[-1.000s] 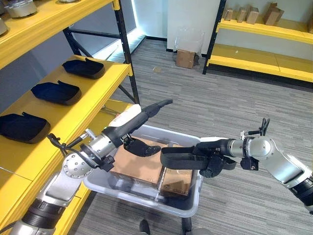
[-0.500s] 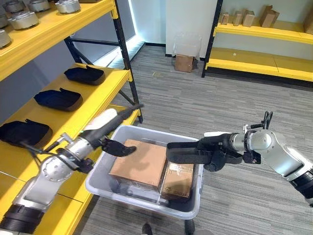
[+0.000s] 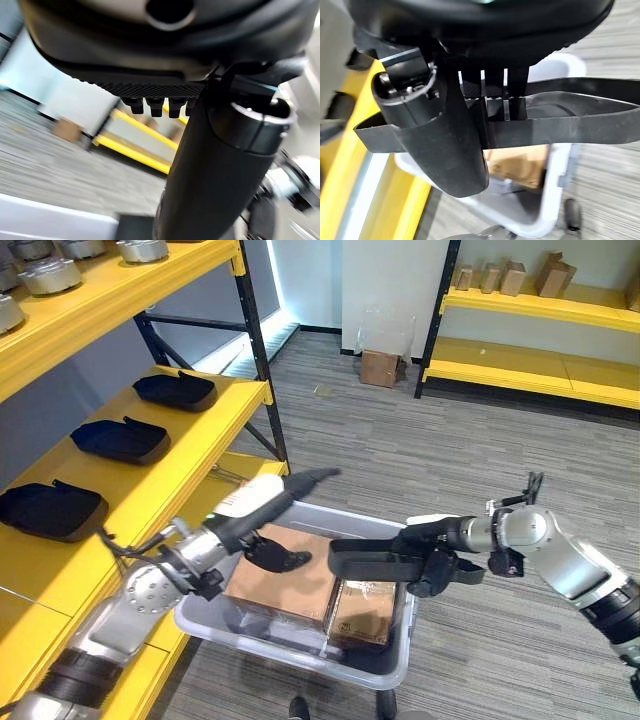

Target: Move parts from the plastic box to the shelf.

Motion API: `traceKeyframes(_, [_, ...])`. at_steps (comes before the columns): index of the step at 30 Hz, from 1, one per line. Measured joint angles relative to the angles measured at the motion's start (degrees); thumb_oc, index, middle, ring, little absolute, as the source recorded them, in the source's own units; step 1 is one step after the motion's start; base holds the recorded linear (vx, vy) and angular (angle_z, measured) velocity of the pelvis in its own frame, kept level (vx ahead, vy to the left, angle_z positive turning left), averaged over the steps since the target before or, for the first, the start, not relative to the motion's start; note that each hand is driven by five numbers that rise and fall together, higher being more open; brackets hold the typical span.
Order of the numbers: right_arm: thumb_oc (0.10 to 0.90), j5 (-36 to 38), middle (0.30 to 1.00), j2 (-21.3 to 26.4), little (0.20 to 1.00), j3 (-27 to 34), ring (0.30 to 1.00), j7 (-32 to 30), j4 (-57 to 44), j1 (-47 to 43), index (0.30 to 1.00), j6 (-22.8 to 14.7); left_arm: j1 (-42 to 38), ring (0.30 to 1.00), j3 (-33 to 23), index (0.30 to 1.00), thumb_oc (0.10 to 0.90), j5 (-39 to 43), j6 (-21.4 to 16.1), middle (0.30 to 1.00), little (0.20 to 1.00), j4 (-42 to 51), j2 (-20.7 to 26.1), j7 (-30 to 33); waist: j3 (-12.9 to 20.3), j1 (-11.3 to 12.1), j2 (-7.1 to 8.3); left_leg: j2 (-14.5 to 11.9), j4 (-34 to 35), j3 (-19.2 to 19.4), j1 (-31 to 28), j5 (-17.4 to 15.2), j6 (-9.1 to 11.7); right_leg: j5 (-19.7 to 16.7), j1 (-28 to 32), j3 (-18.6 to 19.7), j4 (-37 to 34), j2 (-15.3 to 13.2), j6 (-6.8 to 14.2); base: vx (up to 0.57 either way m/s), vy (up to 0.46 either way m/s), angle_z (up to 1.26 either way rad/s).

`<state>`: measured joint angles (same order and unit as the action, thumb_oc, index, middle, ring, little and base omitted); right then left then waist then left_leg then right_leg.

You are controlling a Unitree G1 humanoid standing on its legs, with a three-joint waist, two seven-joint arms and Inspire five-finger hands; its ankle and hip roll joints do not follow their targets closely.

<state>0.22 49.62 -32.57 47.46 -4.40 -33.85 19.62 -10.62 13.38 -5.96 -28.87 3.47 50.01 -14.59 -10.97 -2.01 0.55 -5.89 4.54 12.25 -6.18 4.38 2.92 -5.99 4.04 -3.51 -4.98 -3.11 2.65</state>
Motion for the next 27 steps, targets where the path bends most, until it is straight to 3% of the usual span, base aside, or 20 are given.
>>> traceKeyframes(5, [0.400, -1.4, 0.300, -1.0, 0.300, -5.0, 0.300, -1.7, 1.0, -0.6, 0.300, 0.5, -3.9, 1.000, 4.9, 1.000, 0.900, -3.3, -0.2, 1.000, 1.000, 0.1, 1.1, -0.8, 0.3, -0.6, 0.49, 0.1, 0.0, 0.1, 0.0, 0.0, -0.1, 0.0, -0.1, 0.2, -0.1, -0.1, 0.0, 0.00, 0.000, 0.00])
traceKeyframes(19, [0.400, -3.6, 0.300, -4.4, 0.300, -7.5, 0.300, -3.4, 4.7, -0.6, 0.300, -0.4, -7.2, 1.000, 14.2, 1.000, 0.900, -6.5, 1.3, 1.000, 1.000, -5.1, 3.0, -0.6, 0.3, -1.2, 0.41, 0.0, 0.0, 1.3, -0.2, 0.0, -0.1, -0.5, -0.6, 1.5, 0.0, 0.1, -0.2, 0.01, 0.019, -0.04])
traceKeyframes(27, [0.400, -5.3, 0.300, -6.3, 0.300, -7.1, 0.300, -6.0, 7.6, -0.1, 0.300, -0.8, -4.0, 1.000, 12.1, 1.000, 0.900, -8.5, 0.7, 1.000, 1.000, -5.7, 3.1, 3.4, 0.4, -1.0, 0.23, 0.0, 0.0, 1.4, -0.3, 0.0, -0.1, -0.5, -0.5, 1.5, -0.3, 0.1, -0.2, 0.00, 0.000, 0.00])
